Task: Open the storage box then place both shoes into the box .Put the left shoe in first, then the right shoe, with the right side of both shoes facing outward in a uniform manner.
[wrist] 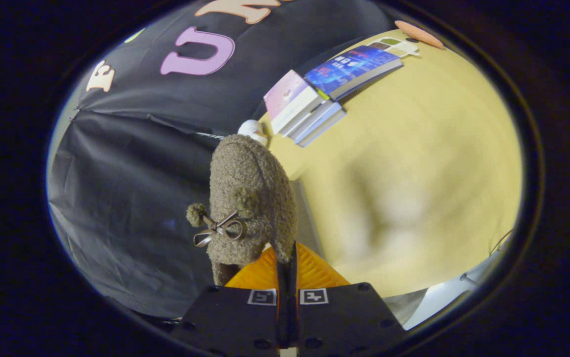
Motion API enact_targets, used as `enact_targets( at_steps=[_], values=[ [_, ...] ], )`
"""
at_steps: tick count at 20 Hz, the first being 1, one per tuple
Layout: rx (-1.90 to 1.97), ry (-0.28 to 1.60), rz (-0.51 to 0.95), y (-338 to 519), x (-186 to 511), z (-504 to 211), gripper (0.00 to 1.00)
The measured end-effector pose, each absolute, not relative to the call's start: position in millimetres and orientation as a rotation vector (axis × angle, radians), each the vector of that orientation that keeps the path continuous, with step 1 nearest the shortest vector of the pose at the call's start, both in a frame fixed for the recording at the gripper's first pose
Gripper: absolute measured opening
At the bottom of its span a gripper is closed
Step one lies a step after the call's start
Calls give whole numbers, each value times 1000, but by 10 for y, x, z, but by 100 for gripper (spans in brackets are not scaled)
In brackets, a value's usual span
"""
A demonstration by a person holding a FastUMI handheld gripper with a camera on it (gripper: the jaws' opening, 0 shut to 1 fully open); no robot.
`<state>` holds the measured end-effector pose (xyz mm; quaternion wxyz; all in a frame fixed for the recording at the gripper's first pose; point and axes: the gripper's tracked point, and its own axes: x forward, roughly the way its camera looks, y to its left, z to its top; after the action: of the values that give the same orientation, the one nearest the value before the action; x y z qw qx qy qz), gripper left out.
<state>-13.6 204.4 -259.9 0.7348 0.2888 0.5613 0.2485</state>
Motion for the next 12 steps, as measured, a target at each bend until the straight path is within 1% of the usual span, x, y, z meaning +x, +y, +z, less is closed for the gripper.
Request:
enact_targets(
  at_steps=[4,7,12],
  values=[
    [592,1204,563,2676,-175,-2501,4],
    [531,1201,540,3069,-197,-2587,4],
    [361,1211,413,3354,-255,-3004,4]
  ],
)
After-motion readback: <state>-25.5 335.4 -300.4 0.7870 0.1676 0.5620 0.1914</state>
